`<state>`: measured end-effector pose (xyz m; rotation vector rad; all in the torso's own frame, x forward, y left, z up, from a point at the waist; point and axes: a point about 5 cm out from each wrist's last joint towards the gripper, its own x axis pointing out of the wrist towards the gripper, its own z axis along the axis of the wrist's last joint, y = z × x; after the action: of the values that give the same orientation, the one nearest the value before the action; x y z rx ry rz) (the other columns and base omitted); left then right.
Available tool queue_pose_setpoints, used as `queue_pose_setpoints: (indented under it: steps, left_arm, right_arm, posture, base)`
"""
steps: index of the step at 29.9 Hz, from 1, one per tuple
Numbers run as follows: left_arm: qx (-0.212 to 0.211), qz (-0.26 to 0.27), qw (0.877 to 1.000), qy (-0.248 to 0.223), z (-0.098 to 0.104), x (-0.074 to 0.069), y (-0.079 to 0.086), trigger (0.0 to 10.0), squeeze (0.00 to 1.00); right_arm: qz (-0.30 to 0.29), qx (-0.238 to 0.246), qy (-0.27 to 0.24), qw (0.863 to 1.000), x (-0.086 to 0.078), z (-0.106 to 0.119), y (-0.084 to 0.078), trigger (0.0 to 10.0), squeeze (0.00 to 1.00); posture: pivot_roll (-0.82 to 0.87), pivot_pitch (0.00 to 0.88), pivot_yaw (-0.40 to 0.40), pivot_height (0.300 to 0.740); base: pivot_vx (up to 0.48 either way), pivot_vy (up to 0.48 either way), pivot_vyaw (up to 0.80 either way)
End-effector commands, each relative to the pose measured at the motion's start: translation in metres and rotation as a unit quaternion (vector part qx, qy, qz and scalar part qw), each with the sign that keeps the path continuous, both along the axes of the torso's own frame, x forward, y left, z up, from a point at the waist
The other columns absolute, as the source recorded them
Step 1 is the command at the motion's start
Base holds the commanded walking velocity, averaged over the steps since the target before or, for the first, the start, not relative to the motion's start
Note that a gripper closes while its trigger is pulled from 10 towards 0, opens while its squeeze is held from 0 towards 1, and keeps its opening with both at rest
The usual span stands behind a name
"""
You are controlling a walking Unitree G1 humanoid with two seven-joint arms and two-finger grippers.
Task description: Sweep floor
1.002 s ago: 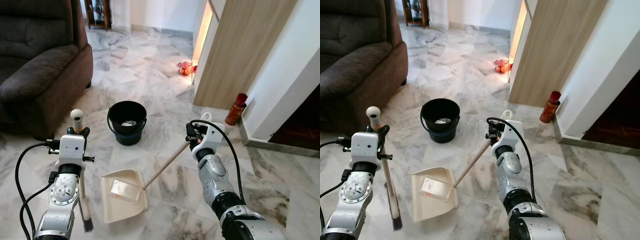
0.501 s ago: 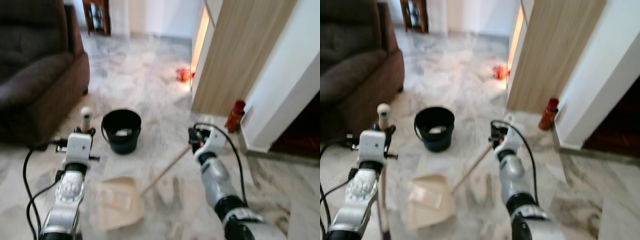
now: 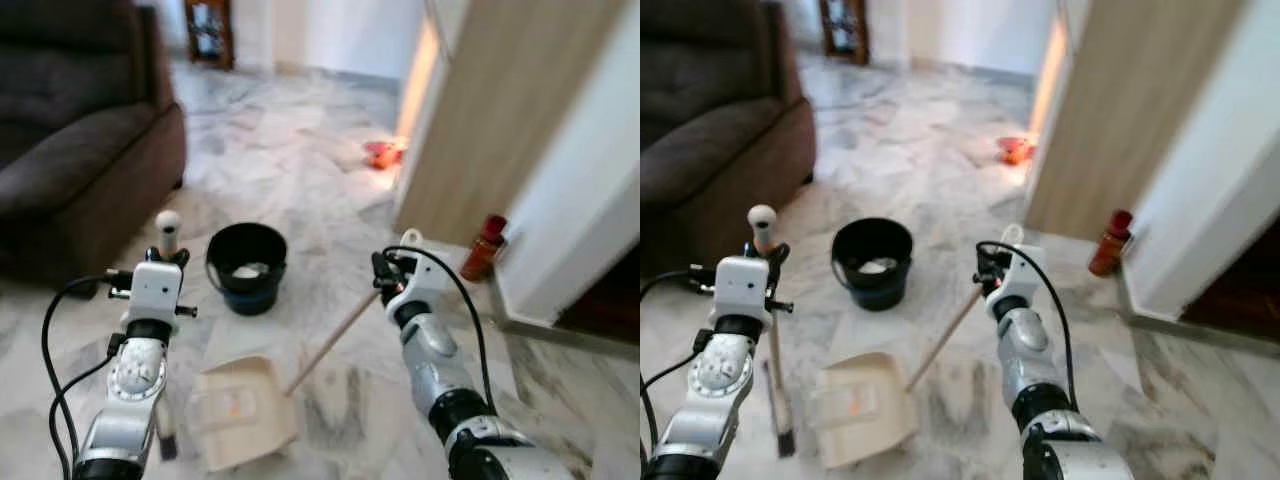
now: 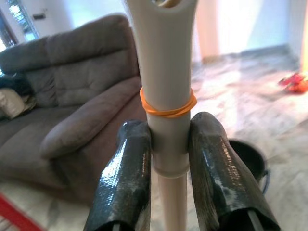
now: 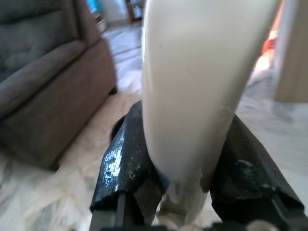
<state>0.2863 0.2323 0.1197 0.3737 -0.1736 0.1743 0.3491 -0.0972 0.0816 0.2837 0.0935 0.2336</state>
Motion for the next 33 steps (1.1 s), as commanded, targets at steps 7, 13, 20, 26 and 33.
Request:
queue_pose_setpoints:
  steps: [7,13,20,26,33]
  left_arm:
    - [0.002,-0.027,0.999,-0.018,0.0073,0.0049,-0.0144,10.0,0.0]
    - [0.001,-0.028,0.999,-0.019,0.0072,0.0045,-0.0146,10.0,0.0]
    - [0.002,-0.027,0.999,-0.018,0.0069,0.0039,-0.0141,10.0,0.0]
    - [0.001,-0.027,0.999,-0.017,0.0069,0.0037,-0.0139,10.0,0.0]
    - [0.001,-0.027,0.999,-0.018,0.0072,0.0044,-0.0148,10.0,0.0]
  right_arm:
    - [-0.01,0.029,-0.021,0.999,0.004,0.0102,-0.004,10.0,0.0]
    - [-0.007,0.029,-0.016,0.999,0.003,0.0084,-0.003,10.0,0.0]
    - [-0.005,0.03,-0.013,0.999,0.0024,0.0074,-0.0025,10.0,0.0]
    - [0.004,0.019,-0.016,1.0,0.0013,0.007,0.0009,10.0,0.0]
    - [0.007,0.021,-0.016,1.0,0.0013,0.0078,0.0021,10.0,0.0]
  posture:
    - [0.22,0.0,-0.097,0.74]
    - [0.22,0.0,-0.096,0.74]
    - [0.22,0.0,-0.098,0.74]
    - [0.22,0.0,-0.098,0.74]
    - [0.22,0.0,-0.098,0.74]
  base:
    - [0.327,0.0,0.0]
    - [0.326,0.0,0.0]
    - [0.327,0.0,0.0]
    - [0.328,0.0,0.0]
    - [0.329,0.0,0.5]
